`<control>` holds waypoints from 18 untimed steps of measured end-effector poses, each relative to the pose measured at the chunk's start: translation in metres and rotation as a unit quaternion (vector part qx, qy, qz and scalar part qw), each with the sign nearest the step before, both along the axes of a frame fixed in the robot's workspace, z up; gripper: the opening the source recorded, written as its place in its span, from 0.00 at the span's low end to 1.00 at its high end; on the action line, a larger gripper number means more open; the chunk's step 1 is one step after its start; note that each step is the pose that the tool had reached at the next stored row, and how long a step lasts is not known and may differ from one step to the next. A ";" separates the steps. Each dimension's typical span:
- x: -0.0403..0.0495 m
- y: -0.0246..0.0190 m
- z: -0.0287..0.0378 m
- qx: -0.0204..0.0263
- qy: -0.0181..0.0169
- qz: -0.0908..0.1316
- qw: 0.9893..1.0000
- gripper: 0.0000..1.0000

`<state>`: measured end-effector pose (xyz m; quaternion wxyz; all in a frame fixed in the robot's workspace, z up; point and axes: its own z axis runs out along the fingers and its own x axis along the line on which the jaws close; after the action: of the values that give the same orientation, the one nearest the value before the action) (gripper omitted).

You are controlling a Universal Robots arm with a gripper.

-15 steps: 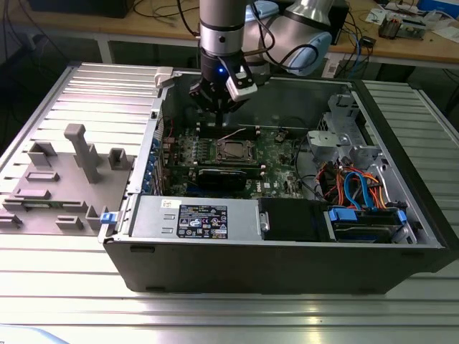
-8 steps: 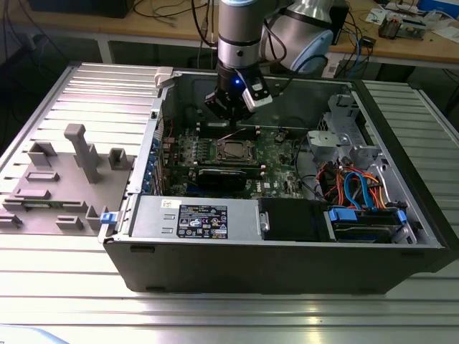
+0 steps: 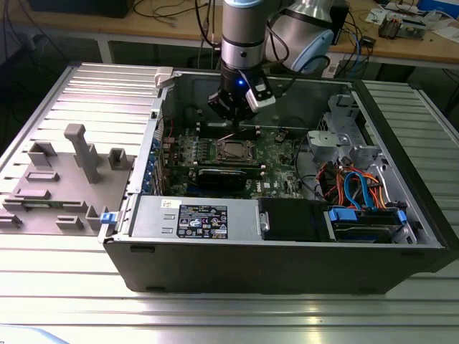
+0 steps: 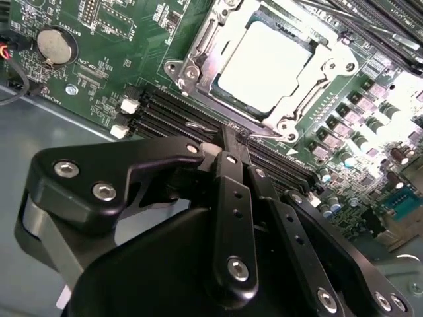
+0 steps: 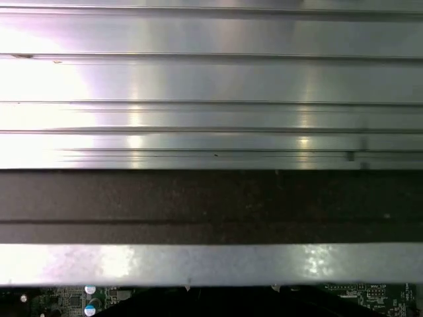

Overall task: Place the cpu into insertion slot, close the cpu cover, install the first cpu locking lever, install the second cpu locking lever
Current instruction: 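Install the first cpu locking lever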

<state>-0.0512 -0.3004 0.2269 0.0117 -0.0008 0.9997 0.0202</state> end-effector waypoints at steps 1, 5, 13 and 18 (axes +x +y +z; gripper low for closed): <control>0.0005 0.0000 -0.0003 0.000 0.000 0.000 1.000 0.11; 0.0054 0.0000 -0.0030 0.000 0.000 0.000 1.000 0.11; 0.0107 0.0000 -0.0098 0.000 0.000 0.000 1.000 0.11; 0.0115 0.0000 -0.0134 0.000 0.000 -0.011 1.000 0.11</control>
<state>-0.0396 -0.3004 0.2135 0.0117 0.0099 0.9997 0.0201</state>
